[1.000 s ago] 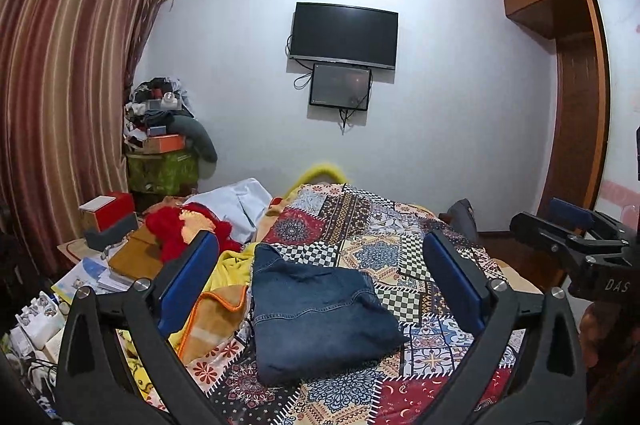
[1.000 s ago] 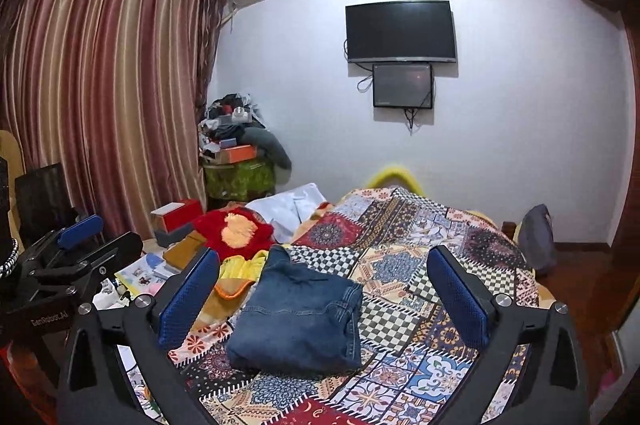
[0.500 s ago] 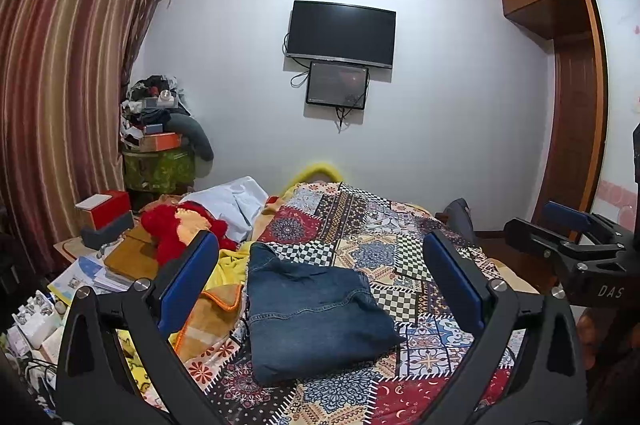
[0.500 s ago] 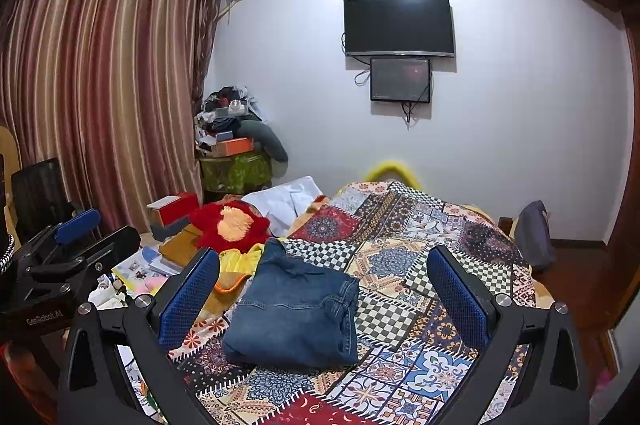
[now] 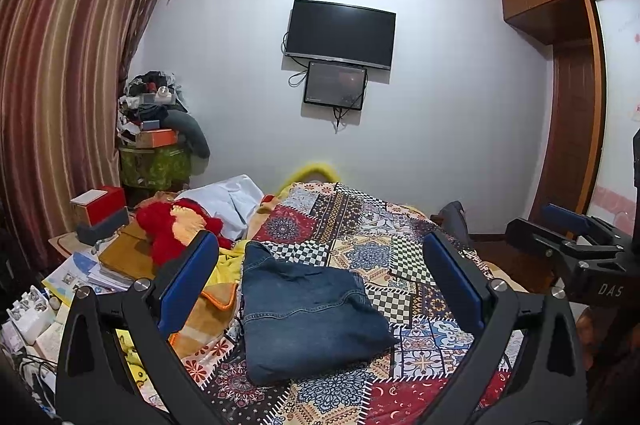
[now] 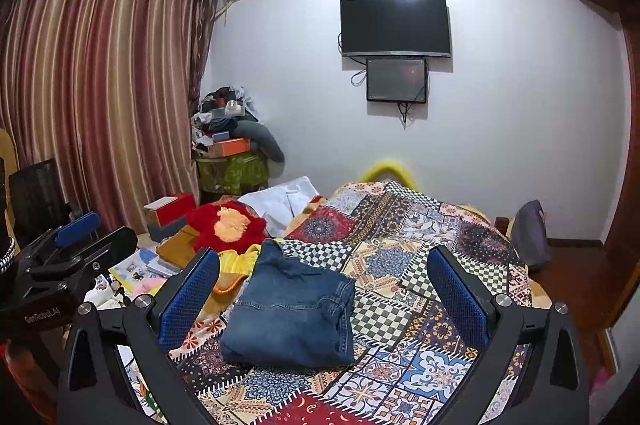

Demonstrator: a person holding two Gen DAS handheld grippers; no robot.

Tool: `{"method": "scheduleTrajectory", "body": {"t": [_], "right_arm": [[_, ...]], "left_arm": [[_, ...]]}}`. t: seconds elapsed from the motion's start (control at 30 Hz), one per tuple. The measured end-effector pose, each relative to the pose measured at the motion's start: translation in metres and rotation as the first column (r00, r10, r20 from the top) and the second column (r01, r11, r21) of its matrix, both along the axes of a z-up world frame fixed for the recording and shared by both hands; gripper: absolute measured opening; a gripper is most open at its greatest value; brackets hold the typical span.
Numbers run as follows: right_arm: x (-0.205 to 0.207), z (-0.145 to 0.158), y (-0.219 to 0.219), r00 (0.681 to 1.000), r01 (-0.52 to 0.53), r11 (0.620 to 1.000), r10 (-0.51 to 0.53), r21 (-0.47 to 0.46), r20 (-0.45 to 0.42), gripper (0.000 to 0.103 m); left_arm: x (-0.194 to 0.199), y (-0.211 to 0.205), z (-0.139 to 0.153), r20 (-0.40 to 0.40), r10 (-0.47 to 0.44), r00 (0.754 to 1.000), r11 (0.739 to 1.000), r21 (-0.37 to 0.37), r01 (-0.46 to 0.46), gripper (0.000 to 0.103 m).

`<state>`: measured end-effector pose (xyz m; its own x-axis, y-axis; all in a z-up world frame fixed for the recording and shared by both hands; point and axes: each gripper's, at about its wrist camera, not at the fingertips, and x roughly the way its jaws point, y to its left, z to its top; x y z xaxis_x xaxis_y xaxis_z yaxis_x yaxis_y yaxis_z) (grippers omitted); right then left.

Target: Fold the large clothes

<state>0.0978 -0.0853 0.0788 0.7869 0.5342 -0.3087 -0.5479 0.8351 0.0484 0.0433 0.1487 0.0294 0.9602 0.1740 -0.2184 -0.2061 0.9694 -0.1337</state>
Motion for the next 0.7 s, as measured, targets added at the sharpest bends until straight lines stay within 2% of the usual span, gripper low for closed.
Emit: {"method": "scheduleTrajectory", "body": {"t": [0.7], "right_arm": [[0.0012, 0.0042, -0.0035, 1.0, -0.001, 1.0, 0.002, 0.024, -0.019, 0.103]], "left_arm": [[-0.0003, 0.0003, -0.0035, -0.006, -0.021, 1.0, 1.0, 0.002, 0.021, 0.103]]}}
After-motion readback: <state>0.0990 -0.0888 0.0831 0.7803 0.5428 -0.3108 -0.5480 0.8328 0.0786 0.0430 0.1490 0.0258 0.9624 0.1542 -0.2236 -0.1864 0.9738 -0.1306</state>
